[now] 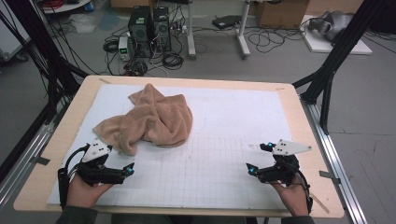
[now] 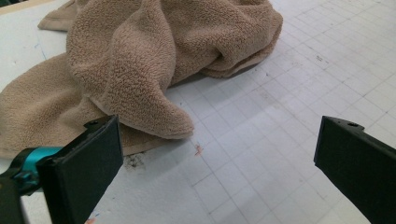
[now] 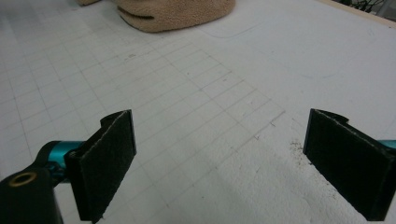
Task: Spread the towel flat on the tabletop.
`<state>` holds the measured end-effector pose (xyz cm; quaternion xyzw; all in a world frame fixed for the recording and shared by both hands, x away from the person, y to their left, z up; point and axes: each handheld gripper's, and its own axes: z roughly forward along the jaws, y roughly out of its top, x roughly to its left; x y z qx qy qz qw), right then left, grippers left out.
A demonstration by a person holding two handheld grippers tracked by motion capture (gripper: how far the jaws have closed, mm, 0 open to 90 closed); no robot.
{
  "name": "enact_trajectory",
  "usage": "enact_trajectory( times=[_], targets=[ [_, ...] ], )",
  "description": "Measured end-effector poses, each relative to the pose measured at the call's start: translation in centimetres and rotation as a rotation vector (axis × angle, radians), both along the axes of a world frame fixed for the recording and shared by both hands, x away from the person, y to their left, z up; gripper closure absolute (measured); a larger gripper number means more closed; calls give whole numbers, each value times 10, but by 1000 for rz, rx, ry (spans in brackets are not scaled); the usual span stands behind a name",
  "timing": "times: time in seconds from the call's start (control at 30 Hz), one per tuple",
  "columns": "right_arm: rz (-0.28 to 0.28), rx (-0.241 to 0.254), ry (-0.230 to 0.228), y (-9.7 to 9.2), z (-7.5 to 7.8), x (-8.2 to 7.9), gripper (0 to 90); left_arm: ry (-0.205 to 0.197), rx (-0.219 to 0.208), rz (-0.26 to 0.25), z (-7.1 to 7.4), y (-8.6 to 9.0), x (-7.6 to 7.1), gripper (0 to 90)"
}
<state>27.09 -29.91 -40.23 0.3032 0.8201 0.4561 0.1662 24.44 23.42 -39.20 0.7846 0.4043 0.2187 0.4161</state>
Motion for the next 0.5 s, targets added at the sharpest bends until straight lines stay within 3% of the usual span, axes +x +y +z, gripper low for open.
enact_trajectory(
  times=[0.5],
  targets=[
    [11, 12, 8, 1, -1, 2, 87, -9, 6, -9, -2, 0, -5, 18]
  ],
)
